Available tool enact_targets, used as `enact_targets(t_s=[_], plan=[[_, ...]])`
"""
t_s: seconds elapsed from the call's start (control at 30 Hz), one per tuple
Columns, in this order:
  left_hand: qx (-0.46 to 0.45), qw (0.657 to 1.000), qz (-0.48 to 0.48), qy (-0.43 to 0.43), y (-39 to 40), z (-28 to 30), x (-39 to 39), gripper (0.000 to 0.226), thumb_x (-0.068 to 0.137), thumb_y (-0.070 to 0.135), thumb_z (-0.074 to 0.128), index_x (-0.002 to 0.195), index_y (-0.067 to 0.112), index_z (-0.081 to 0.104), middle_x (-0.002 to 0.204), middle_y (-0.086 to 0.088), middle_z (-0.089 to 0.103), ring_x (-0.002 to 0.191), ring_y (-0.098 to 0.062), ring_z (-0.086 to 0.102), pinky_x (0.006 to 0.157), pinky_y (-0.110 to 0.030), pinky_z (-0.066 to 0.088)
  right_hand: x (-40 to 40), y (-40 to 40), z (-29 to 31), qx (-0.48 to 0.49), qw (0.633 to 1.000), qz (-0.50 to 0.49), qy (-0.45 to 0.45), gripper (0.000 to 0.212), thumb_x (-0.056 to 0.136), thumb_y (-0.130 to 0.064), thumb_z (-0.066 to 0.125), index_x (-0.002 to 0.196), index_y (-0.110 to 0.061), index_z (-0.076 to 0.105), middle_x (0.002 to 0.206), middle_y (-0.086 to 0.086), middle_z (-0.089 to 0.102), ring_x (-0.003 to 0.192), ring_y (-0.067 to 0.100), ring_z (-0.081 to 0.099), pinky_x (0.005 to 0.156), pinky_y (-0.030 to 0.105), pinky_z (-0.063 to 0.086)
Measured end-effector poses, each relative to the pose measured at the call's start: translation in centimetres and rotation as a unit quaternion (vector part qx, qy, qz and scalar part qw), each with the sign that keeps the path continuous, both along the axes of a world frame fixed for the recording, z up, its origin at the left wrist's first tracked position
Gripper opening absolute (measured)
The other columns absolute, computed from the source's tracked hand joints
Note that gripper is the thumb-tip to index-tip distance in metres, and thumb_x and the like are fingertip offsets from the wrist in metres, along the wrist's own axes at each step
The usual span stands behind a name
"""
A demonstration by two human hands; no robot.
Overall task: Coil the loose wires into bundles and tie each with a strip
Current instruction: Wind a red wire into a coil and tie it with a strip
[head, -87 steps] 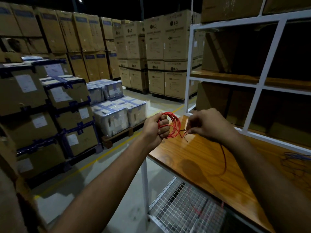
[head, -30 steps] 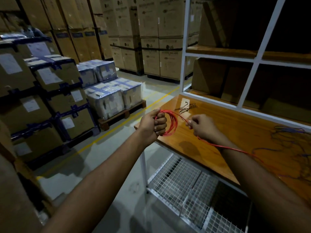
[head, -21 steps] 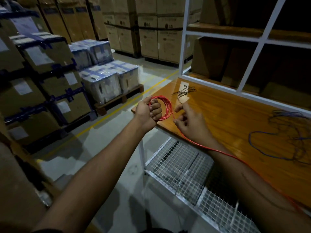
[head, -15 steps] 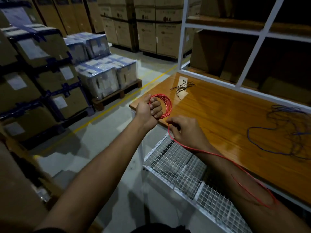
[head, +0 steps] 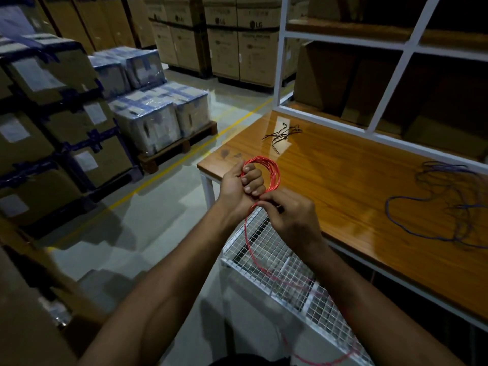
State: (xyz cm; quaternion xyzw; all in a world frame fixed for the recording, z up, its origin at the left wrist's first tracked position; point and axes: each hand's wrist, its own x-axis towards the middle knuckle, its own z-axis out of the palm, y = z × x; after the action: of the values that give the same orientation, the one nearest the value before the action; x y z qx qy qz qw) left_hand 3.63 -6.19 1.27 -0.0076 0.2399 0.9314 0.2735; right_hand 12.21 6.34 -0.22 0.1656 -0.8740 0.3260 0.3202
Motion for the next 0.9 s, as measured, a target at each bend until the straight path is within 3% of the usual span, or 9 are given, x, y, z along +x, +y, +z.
enact_targets(t_s=[0.1,0.23,0.37,0.47,0.57,0.67,0.8,0.9], plan=[[0.015,1.0,-0.018,0.007,0.1,0.2,0.1,0.04,0.105,0.035,0.033,0.07,0.018,0.041,0.048,0.006,0.031,0.037,-0.008,0.028,0.042,-0.021,0.023,0.2,-0.2,-0.2,-0.082,0.996,-0.026,0.001,0.007,0.086,-0.013,0.077,0.091,-0.01,0.074,0.082,-0.001,0.071,0.072,0.004,0.062,0.064,0.015,0.05],[0.024,0.999,-0.04,0.022,0.5,0.5,0.4,0.041,0.106,0.035,0.032,0.071,0.017,0.042,0.049,0.006,0.032,0.038,-0.008,0.029,0.043,-0.022,0.027,0.4,-0.6,-0.7,-0.192,0.98,-0.043,-0.029,0.005,0.086,-0.01,0.077,0.089,-0.01,0.073,0.077,-0.005,0.071,0.068,0.004,0.067,0.058,0.022,0.055],[0.016,0.998,-0.042,0.046,0.8,0.9,0.4,0.041,0.108,0.036,0.031,0.072,0.017,0.04,0.05,0.005,0.033,0.04,-0.009,0.03,0.046,-0.022,0.027,0.5,-1.4,0.0,-0.345,0.933,-0.042,-0.091,0.007,0.082,-0.007,0.079,0.085,-0.005,0.072,0.072,0.002,0.072,0.063,0.013,0.071,0.057,0.029,0.058],[0.012,0.998,-0.035,0.057,1.4,0.8,0.9,0.041,0.106,0.037,0.032,0.071,0.017,0.042,0.05,0.004,0.035,0.04,-0.01,0.035,0.047,-0.022,0.031,0.0,-1.4,0.1,-0.412,0.897,-0.062,-0.15,0.019,0.074,-0.015,0.087,0.072,-0.007,0.07,0.06,0.006,0.067,0.051,0.016,0.063,0.05,0.03,0.05],[0.01,0.998,-0.026,0.065,2.3,0.8,1.5,0.043,0.104,0.039,0.033,0.07,0.017,0.044,0.047,0.004,0.034,0.035,-0.009,0.034,0.043,-0.023,0.03,-0.3,-1.6,-0.1,-0.411,0.883,-0.115,-0.197,0.035,0.067,-0.027,0.091,0.054,-0.018,0.059,0.05,-0.003,0.059,0.048,0.01,0.051,0.051,0.029,0.043],[0.01,0.999,-0.012,0.05,2.5,0.4,1.4,0.045,0.106,0.039,0.03,0.069,0.017,0.043,0.046,0.005,0.033,0.032,-0.009,0.032,0.04,-0.022,0.027,-0.1,-1.2,0.3,-0.363,0.889,-0.125,-0.248,0.039,0.072,-0.031,0.087,0.054,-0.019,0.055,0.048,-0.008,0.052,0.048,0.006,0.045,0.052,0.026,0.039],[-0.008,1.0,0.018,0.009,2.3,-0.4,1.0,0.043,0.106,0.037,0.03,0.069,0.017,0.04,0.044,0.005,0.031,0.029,-0.01,0.028,0.036,-0.022,0.023,1.2,-0.4,1.9,-0.343,0.854,-0.016,-0.39,0.02,0.088,-0.029,0.073,0.085,-0.011,0.065,0.066,0.006,0.066,0.058,0.016,0.06,0.055,0.032,0.048],[-0.042,0.998,0.04,-0.002,2.0,-1.1,0.2,0.042,0.105,0.037,0.028,0.069,0.018,0.036,0.042,0.005,0.03,0.027,-0.01,0.026,0.034,-0.019,0.021,3.0,-0.8,3.8,-0.317,0.821,0.059,-0.471,0.029,0.089,-0.037,0.071,0.104,-0.015,0.061,0.08,0.01,0.074,0.069,0.021,0.071,0.062,0.033,0.054]])
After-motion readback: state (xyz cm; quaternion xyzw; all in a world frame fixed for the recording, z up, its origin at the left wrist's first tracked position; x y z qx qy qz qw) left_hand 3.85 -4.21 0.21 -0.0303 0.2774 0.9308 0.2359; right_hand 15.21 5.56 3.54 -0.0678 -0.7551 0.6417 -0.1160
